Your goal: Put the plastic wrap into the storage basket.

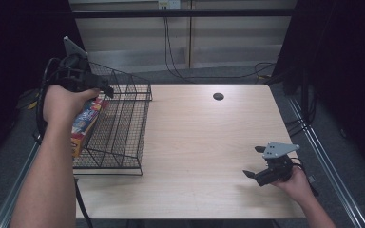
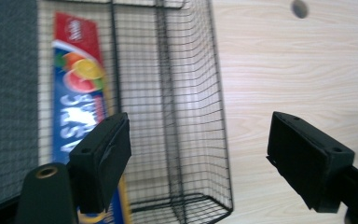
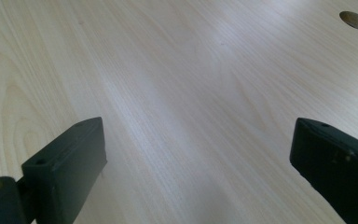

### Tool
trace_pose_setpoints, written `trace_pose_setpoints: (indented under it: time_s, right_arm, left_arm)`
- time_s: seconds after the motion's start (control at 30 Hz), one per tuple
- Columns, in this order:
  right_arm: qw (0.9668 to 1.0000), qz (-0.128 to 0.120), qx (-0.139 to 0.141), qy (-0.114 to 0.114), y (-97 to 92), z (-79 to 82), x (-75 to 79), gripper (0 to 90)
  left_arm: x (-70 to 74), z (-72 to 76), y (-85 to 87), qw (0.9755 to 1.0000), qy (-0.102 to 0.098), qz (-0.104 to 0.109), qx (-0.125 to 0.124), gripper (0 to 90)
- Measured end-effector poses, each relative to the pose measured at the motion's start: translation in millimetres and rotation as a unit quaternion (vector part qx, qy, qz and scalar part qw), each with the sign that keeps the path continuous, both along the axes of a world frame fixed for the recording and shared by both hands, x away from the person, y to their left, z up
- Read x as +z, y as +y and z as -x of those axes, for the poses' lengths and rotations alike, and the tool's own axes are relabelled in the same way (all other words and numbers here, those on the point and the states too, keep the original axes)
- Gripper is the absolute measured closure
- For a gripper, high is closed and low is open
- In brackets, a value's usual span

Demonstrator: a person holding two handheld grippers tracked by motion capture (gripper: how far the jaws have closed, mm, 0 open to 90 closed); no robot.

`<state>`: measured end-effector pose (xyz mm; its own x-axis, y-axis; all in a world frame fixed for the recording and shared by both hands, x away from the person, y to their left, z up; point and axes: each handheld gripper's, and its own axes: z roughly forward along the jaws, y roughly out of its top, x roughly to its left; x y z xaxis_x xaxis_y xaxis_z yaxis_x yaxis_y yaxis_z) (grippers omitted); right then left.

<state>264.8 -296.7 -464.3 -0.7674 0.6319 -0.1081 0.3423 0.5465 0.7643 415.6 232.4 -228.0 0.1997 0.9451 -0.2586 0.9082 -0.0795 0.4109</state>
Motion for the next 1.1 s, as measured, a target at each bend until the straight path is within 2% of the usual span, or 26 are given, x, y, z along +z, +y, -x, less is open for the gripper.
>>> trace_pose_setpoints:
  time_s: [0.1,0.23,0.6,0.87,1.1]
  right_arm:
    - [1.0000,0.004,0.005,0.002,0.9,0.9,-0.7,3.6]
    - [1.0000,0.007,0.005,-0.001,1.1,1.3,-0.9,3.6]
    - [1.0000,0.006,0.002,0.000,0.8,2.7,-0.2,3.5]
    - [1.0000,0.007,0.001,-0.002,0.5,2.8,-0.1,3.5]
    - [1.0000,0.009,0.002,-0.002,0.7,3.2,-0.2,3.4]
  left_arm:
    - [-1.7,3.1,-7.1,0.9997,-0.013,0.019,-0.006,21.2]
    - [-5.6,5.4,-14.0,0.9993,-0.022,0.027,-0.009,20.6]
    - [-16.8,11.0,-36.9,0.9981,-0.028,0.032,-0.044,15.6]
    - [-24.5,14.7,-56.8,0.9959,-0.036,0.042,-0.071,14.3]
    - [-39.1,19.2,-72.6,0.9936,-0.040,0.051,-0.092,11.5]
